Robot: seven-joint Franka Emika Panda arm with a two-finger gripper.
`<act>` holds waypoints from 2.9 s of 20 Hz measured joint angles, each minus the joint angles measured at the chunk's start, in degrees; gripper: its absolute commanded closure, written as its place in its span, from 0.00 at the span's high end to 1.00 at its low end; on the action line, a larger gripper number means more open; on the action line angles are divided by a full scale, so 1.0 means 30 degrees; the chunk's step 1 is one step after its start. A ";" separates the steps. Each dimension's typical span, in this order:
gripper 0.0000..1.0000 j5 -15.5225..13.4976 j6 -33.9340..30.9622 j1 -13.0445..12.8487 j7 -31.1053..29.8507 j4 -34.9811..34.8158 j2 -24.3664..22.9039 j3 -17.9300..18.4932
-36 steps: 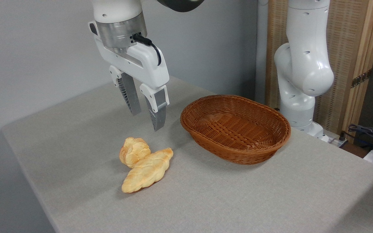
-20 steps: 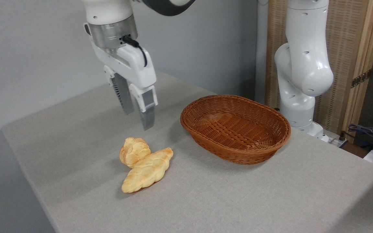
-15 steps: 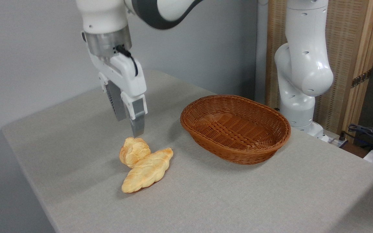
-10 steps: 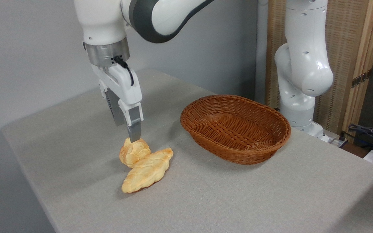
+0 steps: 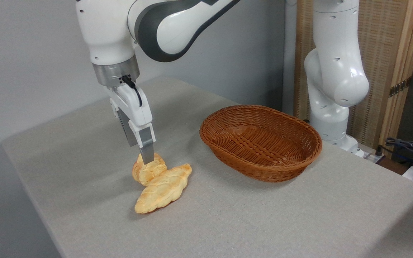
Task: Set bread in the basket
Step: 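Close the gripper on the small round bun, then lift the bun and carry it over the wicker basket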
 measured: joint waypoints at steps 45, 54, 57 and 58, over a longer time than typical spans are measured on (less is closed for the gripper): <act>0.21 0.0015 0.0044 -0.0412 0.0639 -0.0052 0.1452 -0.0077; 0.21 0.0015 -0.0030 -0.0369 0.0637 0.0003 0.1180 -0.0038; 0.21 0.0015 -0.0751 -0.0322 0.0637 0.0092 0.0438 0.0015; 0.21 0.0015 -0.1003 -0.0308 0.0637 0.0114 0.0213 0.0032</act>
